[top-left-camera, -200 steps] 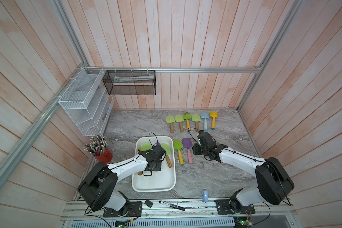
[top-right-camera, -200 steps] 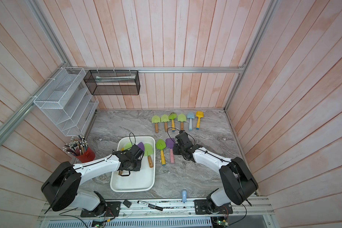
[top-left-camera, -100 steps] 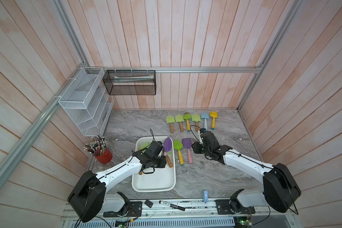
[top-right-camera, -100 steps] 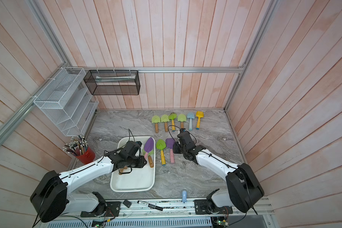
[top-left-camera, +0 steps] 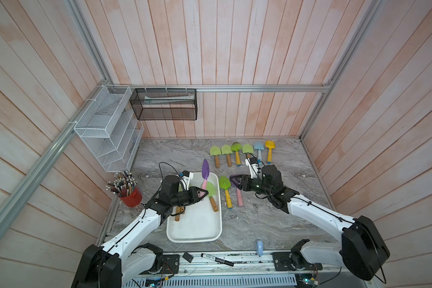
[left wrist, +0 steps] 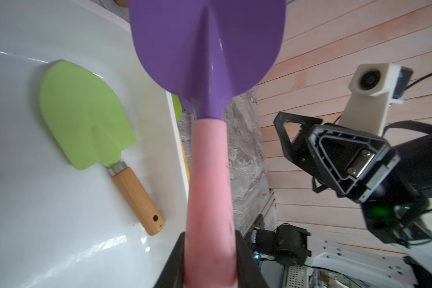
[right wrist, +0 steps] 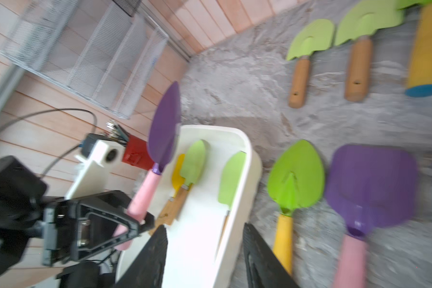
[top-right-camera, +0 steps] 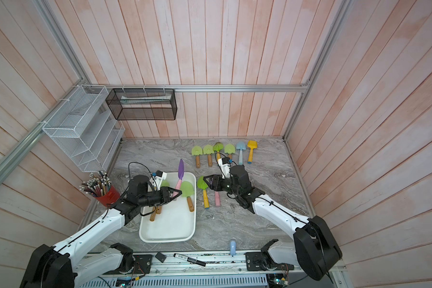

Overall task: Take the shovel out of the storage box
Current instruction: Pick up the shovel from the storage box.

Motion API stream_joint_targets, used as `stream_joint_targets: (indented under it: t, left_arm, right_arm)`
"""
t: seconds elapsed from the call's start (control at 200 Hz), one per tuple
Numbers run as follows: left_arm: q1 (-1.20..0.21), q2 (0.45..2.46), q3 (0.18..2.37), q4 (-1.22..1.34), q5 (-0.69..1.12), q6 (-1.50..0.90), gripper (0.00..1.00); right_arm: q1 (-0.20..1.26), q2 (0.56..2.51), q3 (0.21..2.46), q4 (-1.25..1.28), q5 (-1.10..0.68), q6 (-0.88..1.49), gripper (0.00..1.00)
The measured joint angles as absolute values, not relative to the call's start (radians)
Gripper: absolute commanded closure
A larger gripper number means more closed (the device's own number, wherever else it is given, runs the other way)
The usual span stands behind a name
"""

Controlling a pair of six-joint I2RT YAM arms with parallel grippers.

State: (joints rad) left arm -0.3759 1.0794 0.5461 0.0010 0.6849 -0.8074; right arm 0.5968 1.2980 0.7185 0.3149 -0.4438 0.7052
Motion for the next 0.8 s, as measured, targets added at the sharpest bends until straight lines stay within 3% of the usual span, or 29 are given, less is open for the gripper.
stream_joint_targets:
  t: [0.285, 0.8]
  left_arm:
    - [-0.348, 1.058, 0.444, 0.327, 0.828, -1.027, 0.83]
    - [-0.348, 1.105, 0.423, 0.645, 0.906, -1.209, 0.83]
  right_arm:
    - [0.624, 1.429, 0.733, 0.594, -0.654, 0.853, 0.46]
    - [0.685, 1.629, 0.815, 0.918, -0.776, 1.063, 0.48]
